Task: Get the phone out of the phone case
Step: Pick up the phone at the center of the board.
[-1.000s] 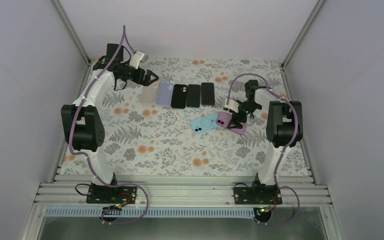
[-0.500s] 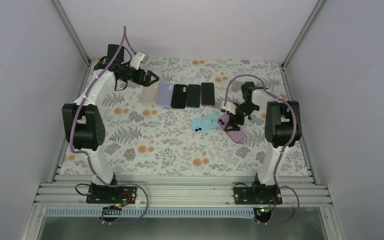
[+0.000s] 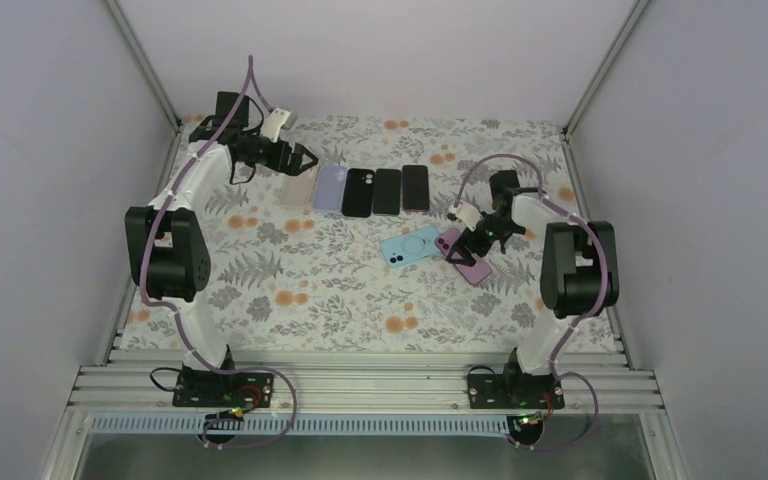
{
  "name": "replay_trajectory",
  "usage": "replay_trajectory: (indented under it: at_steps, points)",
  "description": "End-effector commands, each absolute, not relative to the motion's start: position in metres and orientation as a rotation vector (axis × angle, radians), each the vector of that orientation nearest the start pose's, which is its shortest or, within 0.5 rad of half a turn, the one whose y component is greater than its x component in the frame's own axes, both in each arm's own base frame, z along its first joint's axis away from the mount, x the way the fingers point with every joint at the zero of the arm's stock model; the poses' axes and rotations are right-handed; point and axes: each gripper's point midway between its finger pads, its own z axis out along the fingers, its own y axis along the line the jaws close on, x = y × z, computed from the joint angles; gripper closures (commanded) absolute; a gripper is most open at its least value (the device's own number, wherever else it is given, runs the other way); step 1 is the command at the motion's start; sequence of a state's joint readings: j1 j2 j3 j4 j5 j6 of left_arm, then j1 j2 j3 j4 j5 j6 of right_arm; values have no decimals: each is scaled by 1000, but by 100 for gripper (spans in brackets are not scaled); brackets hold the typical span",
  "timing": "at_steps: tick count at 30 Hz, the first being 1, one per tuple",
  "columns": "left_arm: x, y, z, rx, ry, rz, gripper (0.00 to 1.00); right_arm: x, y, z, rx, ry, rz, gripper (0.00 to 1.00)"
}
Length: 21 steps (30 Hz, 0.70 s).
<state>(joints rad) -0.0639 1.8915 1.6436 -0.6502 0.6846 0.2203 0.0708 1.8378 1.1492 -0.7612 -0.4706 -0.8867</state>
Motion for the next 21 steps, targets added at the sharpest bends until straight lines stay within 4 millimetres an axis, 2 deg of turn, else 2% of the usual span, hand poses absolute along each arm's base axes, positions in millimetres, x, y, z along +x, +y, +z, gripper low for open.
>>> replay_trajectory:
  at_steps: [1,9,18,21]
  points:
    - [477,-142,213,620,2210,-769,0,344,98,48,-1102,2521,454,1]
    - [478,-141,218,611,2205,-754,0,345,88,28,-998,2616,359,1]
    - [477,-139,220,605,2199,-736,0,333,98,10,-994,2666,341,0]
    - [478,-139,220,603,2200,-734,0,330,96,4,-978,2686,318,5]
